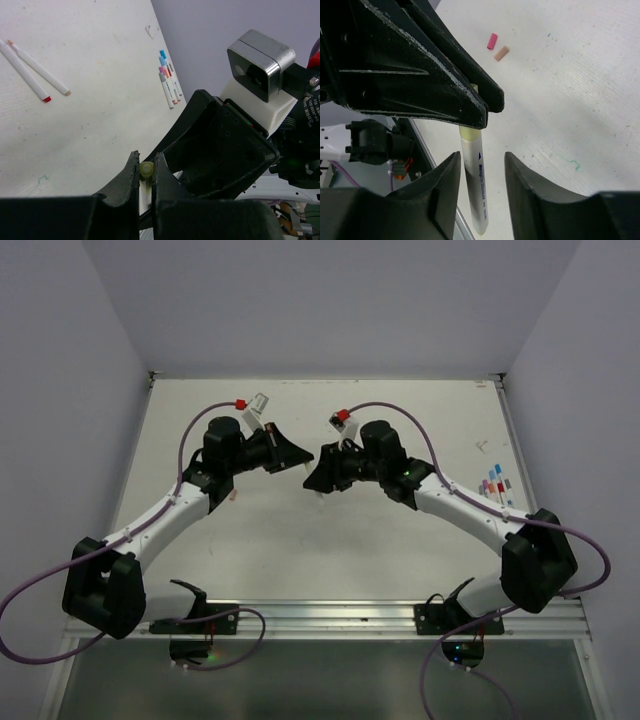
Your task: Open the pen caps
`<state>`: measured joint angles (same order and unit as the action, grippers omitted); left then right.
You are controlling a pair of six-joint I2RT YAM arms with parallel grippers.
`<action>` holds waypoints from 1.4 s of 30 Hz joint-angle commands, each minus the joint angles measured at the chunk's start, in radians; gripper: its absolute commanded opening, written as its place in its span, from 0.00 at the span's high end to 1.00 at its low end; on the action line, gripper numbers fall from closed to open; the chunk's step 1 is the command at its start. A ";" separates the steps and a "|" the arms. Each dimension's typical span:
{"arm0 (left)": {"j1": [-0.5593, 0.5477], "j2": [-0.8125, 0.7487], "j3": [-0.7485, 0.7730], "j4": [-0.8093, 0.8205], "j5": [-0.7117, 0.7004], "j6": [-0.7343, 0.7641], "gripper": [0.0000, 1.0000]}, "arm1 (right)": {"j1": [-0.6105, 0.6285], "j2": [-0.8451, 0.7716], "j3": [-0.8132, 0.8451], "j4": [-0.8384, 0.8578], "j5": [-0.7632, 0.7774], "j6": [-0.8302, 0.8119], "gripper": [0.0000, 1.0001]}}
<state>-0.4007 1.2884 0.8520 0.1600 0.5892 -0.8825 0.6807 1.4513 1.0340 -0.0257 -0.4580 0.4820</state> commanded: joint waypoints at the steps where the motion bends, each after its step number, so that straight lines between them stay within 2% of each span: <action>1: -0.003 -0.026 -0.013 0.044 0.003 -0.044 1.00 | 0.011 0.003 0.008 0.081 0.015 0.013 0.58; 3: -0.003 -0.026 -0.014 0.038 -0.002 -0.044 1.00 | 0.014 0.007 0.009 0.110 0.013 0.023 0.72; 4: -0.003 -0.031 -0.018 0.036 -0.003 -0.042 1.00 | 0.020 0.012 0.011 0.118 0.009 0.032 0.89; 5: -0.003 -0.032 -0.021 0.036 -0.008 -0.042 1.00 | 0.023 0.015 0.012 0.124 0.005 0.035 1.00; 10: -0.004 -0.028 -0.025 0.047 -0.002 -0.045 1.00 | 0.042 0.021 0.014 0.136 0.015 0.056 1.00; 13: -0.006 -0.028 -0.025 0.052 -0.005 -0.049 0.78 | 0.045 0.021 0.014 0.141 0.031 0.072 1.00; 15: -0.009 -0.028 -0.022 0.050 -0.011 -0.047 0.75 | 0.045 0.021 0.020 0.141 0.036 0.076 1.00; 16: -0.012 -0.028 -0.024 0.050 -0.012 -0.042 0.83 | 0.045 0.021 0.020 0.144 0.036 0.081 1.00; 20: -0.012 -0.029 -0.021 0.041 -0.022 -0.035 0.99 | 0.045 0.021 0.020 0.145 0.038 0.083 1.00; 26: -0.013 -0.044 -0.018 0.012 -0.070 -0.029 1.00 | 0.052 0.032 0.023 0.121 0.085 0.079 1.00; 28: -0.013 -0.060 0.007 -0.036 -0.165 -0.006 1.00 | 0.092 0.041 0.053 -0.012 0.252 0.016 1.00; 30: -0.013 -0.044 0.063 -0.152 -0.241 0.036 1.00 | 0.132 0.056 0.106 -0.148 0.387 -0.029 1.00; 31: -0.013 -0.006 0.138 -0.210 -0.268 0.078 1.00 | 0.169 0.066 0.119 -0.179 0.501 -0.074 1.00; 32: -0.010 0.014 0.168 -0.258 -0.296 0.088 1.00 | 0.186 0.086 0.129 -0.198 0.553 -0.092 1.00; 34: 0.014 0.066 0.229 -0.246 -0.295 0.109 1.00 | 0.218 0.103 0.147 -0.250 0.690 -0.140 1.00; 37: 0.049 0.133 0.312 -0.283 -0.295 0.116 1.00 | 0.246 0.121 0.152 -0.295 0.792 -0.164 1.00; 42: 0.112 0.149 0.325 -0.245 -0.292 0.064 1.00 | 0.290 0.124 0.138 -0.322 0.883 -0.203 1.00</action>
<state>-0.3878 1.4544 1.1099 -0.1654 0.4320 -0.8127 0.9306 1.5688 1.1946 -0.1307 0.2913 0.3511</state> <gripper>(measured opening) 0.144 0.169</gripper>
